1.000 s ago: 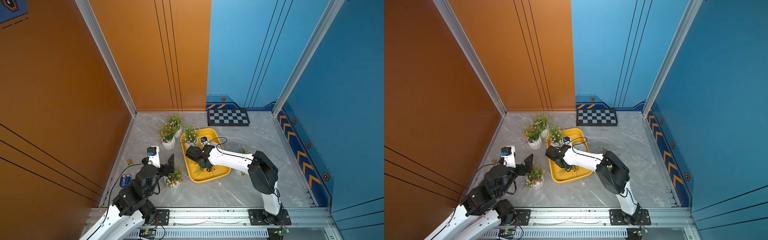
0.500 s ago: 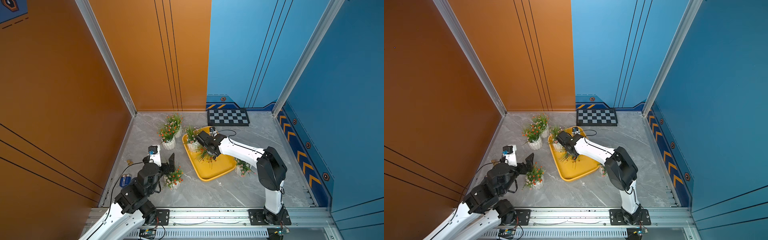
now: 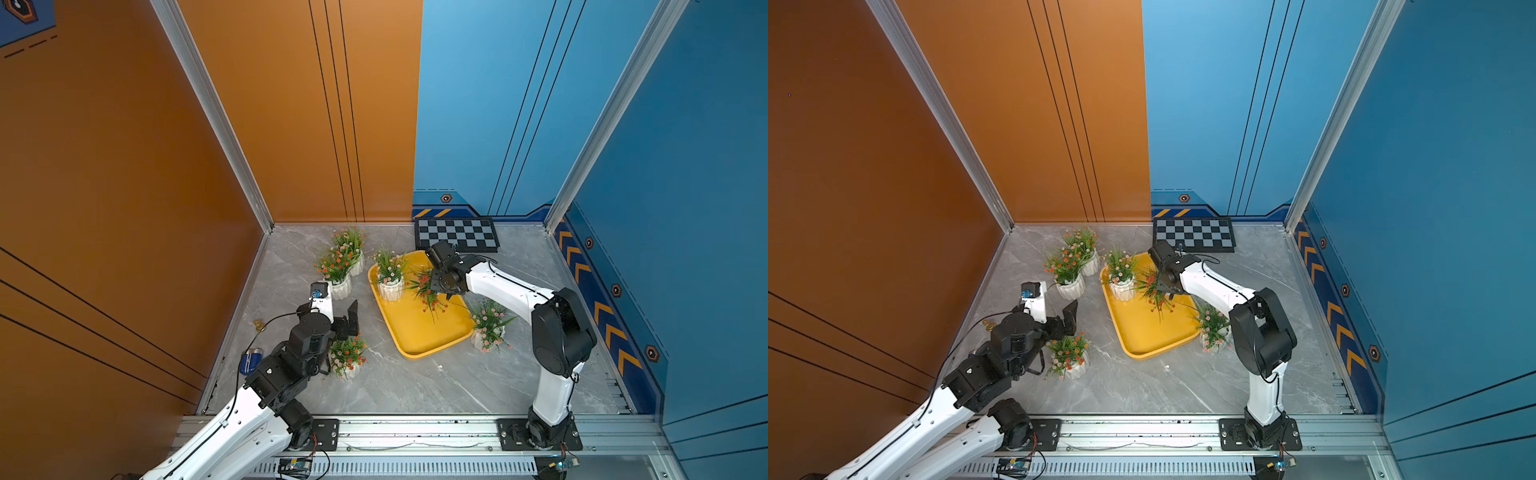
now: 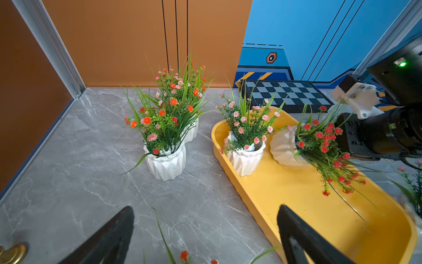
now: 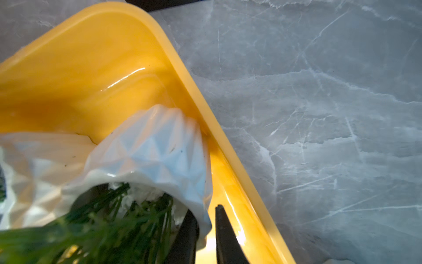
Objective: Put the potted gypsophila into the storage box
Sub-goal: Adjust the baby's breath potted plant in the storage box.
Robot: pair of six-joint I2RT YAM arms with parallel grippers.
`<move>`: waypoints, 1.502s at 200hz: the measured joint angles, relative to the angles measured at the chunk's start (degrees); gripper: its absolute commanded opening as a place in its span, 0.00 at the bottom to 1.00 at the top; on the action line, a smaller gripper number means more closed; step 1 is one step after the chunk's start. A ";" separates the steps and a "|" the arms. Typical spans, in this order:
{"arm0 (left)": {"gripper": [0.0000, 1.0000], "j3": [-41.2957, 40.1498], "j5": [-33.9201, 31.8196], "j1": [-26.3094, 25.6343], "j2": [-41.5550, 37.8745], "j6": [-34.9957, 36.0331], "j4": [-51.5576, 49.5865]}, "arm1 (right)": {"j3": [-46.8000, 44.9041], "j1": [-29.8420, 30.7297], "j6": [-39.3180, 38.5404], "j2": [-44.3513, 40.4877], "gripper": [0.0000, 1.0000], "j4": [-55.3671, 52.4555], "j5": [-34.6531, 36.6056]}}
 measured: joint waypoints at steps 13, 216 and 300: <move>0.98 0.11 0.22 0.15 0.98 0.00 0.87 | 0.00 -1.05 0.70 0.59 0.20 1.62 -2.08; 0.98 4.42 1.40 12.20 6.82 -4.61 -2.60 | 12.57 -3.80 3.30 12.87 0.19 9.97 -9.01; 0.99 11.65 10.47 27.02 15.78 -13.25 -11.23 | 13.03 -3.43 -5.57 8.76 0.49 7.43 -6.86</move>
